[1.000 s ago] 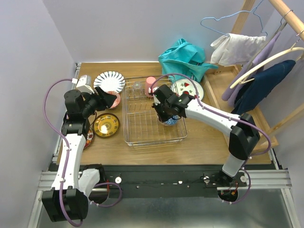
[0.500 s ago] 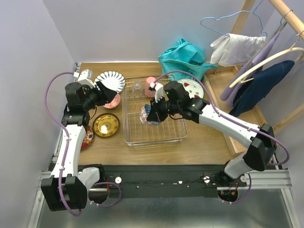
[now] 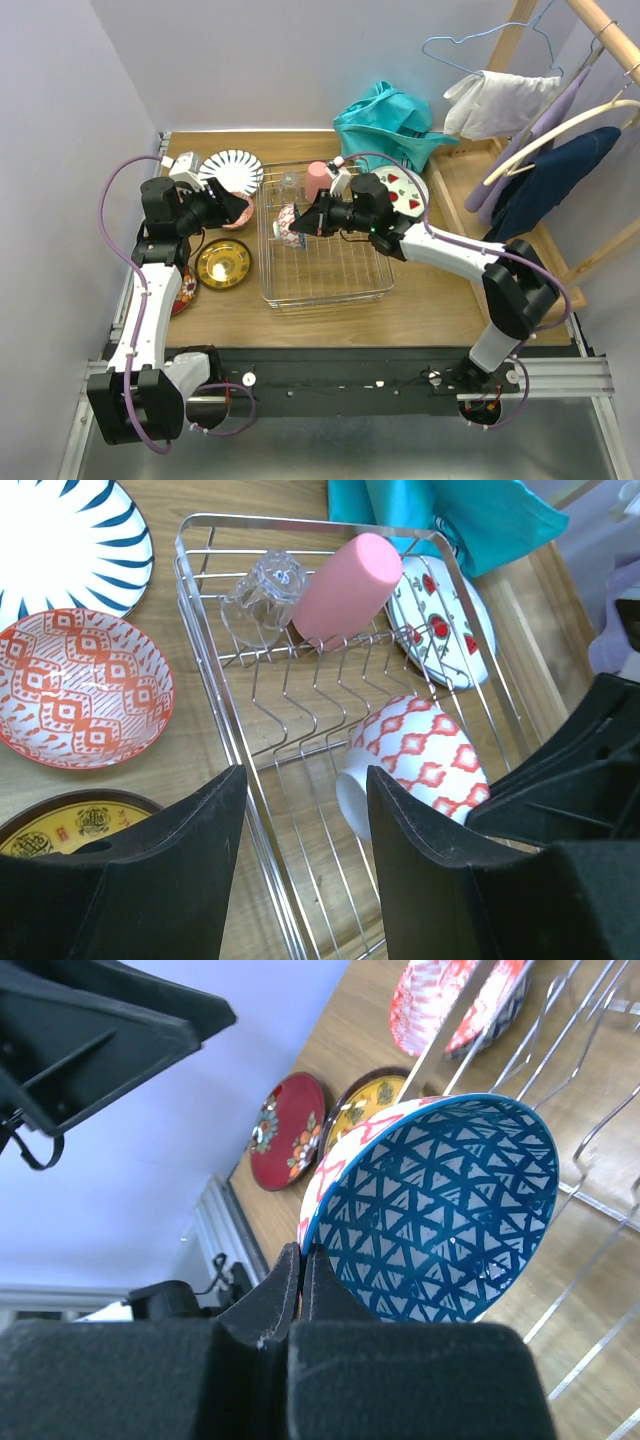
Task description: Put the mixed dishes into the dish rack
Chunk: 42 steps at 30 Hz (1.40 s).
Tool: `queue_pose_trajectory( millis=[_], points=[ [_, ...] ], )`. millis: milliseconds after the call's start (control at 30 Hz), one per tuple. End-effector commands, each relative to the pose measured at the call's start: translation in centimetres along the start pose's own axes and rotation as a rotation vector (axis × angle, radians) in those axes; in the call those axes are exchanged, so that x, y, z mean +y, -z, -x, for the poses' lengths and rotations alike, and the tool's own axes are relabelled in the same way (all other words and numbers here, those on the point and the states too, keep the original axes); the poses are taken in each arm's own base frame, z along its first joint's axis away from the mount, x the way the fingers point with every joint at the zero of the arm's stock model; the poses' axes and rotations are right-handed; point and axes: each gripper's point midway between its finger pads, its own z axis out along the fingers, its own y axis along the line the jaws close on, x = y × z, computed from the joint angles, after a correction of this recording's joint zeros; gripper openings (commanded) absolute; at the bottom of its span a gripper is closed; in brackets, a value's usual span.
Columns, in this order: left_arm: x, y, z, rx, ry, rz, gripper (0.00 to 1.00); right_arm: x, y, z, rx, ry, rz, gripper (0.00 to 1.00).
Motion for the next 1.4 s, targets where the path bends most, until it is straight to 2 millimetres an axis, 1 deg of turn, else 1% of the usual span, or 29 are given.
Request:
queue_pose_trajectory(
  millis=[0,33,100,133,233,367,400,467,600,633,700,733,767,833,867,900,933,1000,1100,1133,1167,1200,1233,1267,1300,1367],
  points=[
    [0.4,0.1,-0.4,0.033,-0.04,0.011,0.6,2.2,-0.7,0.6,-0.047,-0.085,0.134,0.01],
    [0.5,0.1,-0.5,0.035,-0.038,0.015,0.6,1.8,-0.7,0.1,-0.042,-0.097,0.132,0.0],
    [0.6,0.0,-0.4,0.036,-0.038,0.015,0.6,1.6,-0.8,0.0,-0.05,-0.116,0.136,0.01],
    [0.6,-0.1,-0.6,0.042,-0.038,0.016,0.6,1.3,-0.8,-0.5,-0.045,-0.128,0.129,0.0],
    [0.8,-0.2,-0.5,0.041,-0.047,0.022,0.6,0.6,-0.8,-1.1,-0.042,-0.15,0.113,0.0],
    [1.3,-0.5,-0.5,0.047,-0.055,0.033,0.6,-1.7,-0.8,-2.7,-0.008,-0.216,0.053,0.01],
    [1.4,-0.6,-0.6,0.052,-0.055,0.035,0.6,-2.1,-0.7,-2.8,-0.007,-0.225,0.047,0.01],
    [1.5,-0.6,-0.7,0.052,-0.059,0.039,0.6,-2.7,-0.7,-3.5,0.005,-0.245,0.043,0.0],
    [1.8,-0.7,-0.9,0.056,-0.056,0.047,0.6,-3.6,-0.4,-4.1,0.005,-0.257,0.039,0.01],
    [1.9,-0.7,-1.0,0.055,-0.056,0.048,0.6,-4.0,-0.3,-4.6,0.016,-0.265,0.03,0.01],
    [2.1,-1.0,-1.3,0.058,-0.053,0.048,0.6,-4.5,0.1,-4.8,0.018,-0.272,0.017,0.0],
    [2.3,-1.1,-1.5,0.062,-0.05,0.048,0.6,-5.0,0.3,-5.2,0.025,-0.278,0.005,0.0],
    [2.3,-1.2,-2.0,0.074,-0.043,0.036,0.6,-5.4,0.5,-5.4,0.028,-0.282,-0.007,0.0],
    [2.3,-1.7,-2.6,0.093,-0.028,0.017,0.59,-6.1,1.0,-5.6,0.032,-0.293,-0.029,0.0],
    [2.3,-1.9,-2.9,0.102,-0.018,0.009,0.58,-6.6,1.2,-6.0,0.039,-0.299,-0.044,0.0],
    [2.3,-2.3,-3.4,0.123,-0.012,0.001,0.57,-7.2,1.5,-6.2,0.04,-0.306,-0.064,0.0],
    [2.3,-2.5,-3.8,0.136,-0.01,-0.004,0.57,-7.3,1.7,-6.2,0.039,-0.308,-0.07,0.0],
    [2.3,-3.2,-4.5,0.166,-0.01,-0.01,0.56,-8.2,2.2,-6.8,0.046,-0.318,-0.099,0.01],
    [2.2,-4.0,-5.1,0.188,-0.022,-0.01,0.56,-9.0,2.7,-7.5,0.051,-0.332,-0.132,0.0],
    [2.0,-4.3,-5.3,0.194,-0.032,-0.014,0.56,-9.3,2.8,-7.6,0.052,-0.332,-0.141,0.01],
    [2.2,-4.5,-5.2,0.193,-0.045,-0.005,0.56,-9.3,2.9,-7.7,0.052,-0.332,-0.144,0.0],
    [2.8,-4.7,-5.4,0.206,-0.044,0.01,0.56,-9.5,3.0,-7.9,0.053,-0.335,-0.152,0.01],
    [2.3,-5.1,-6.1,0.224,-0.061,0.011,0.56,-9.6,3.0,-8.0,0.055,-0.337,-0.156,0.0],
    [2.4,-5.4,-6.1,0.231,-0.069,0.019,0.56,-9.7,3.0,-8.0,0.055,-0.339,-0.16,0.01],
    [3.1,-5.7,-6.8,0.261,-0.071,0.041,0.56,-9.8,3.0,-8.1,0.055,-0.338,-0.162,0.0],
    [3.5,-6.3,-6.9,0.279,-0.083,0.071,0.55,-10.0,2.9,-8.1,0.054,-0.339,-0.166,0.0]
  ],
)
